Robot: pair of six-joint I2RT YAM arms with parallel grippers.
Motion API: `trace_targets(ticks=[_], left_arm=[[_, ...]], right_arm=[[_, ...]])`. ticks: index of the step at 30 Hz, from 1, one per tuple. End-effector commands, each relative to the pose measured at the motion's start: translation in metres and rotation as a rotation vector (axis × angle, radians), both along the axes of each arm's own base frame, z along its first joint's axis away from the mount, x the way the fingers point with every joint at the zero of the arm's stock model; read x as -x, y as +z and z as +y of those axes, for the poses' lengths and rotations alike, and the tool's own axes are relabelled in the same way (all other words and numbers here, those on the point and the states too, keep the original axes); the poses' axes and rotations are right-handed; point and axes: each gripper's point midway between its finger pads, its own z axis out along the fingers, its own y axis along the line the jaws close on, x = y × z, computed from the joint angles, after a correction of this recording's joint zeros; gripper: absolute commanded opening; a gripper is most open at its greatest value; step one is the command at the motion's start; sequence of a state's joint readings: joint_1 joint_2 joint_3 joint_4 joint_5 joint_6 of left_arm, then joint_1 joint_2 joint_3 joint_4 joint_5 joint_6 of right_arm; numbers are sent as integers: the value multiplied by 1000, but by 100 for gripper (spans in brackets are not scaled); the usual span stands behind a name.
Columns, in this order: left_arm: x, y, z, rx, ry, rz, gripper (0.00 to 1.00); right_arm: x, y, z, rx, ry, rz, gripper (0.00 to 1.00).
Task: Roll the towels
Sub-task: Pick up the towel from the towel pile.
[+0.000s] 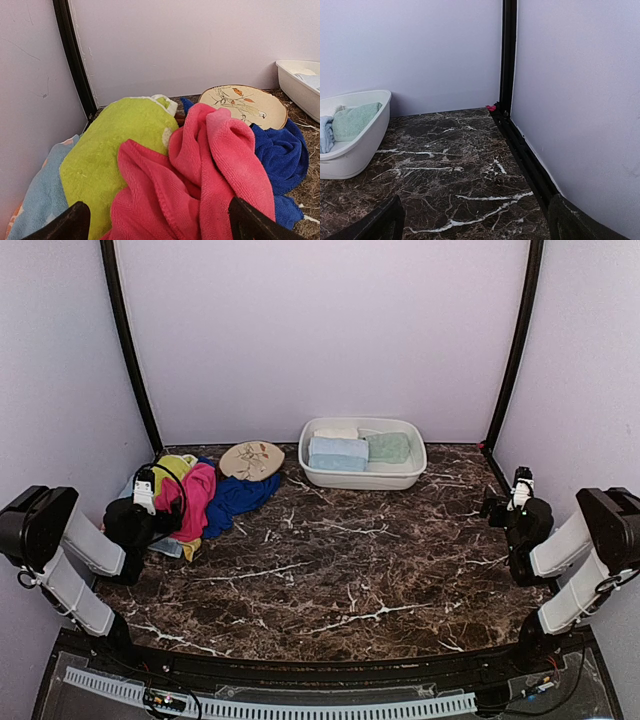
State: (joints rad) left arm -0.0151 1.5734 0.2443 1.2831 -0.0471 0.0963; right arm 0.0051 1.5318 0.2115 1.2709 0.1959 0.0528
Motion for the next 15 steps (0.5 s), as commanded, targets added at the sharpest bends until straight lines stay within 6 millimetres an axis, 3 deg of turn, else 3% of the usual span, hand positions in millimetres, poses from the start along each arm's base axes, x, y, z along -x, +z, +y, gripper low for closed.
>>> trace_targets(ticks=[1,5,7,9,12,15], left_arm=[[-3,6,1,9,-2,-20,99],[-4,6,0,16,-16,-15,99],[-1,14,-1,20,-27,-39,99],[-6,27,-2,21,-42,-30,99],[-20,40,-5,-4,-66,135,99],[-27,62,-17,6,-172,308,98]], right_arm=[[-5,8,-3,-6,1,-25,100],[-2,22,-26,-46,-142,-35,100],[-1,33,-45,-80,-259,4,100],[-6,51,-48,-34,-274,45,100],[-7,80,-53,-124,-310,-6,100],[4,94,-68,-358,-416,-84,100]])
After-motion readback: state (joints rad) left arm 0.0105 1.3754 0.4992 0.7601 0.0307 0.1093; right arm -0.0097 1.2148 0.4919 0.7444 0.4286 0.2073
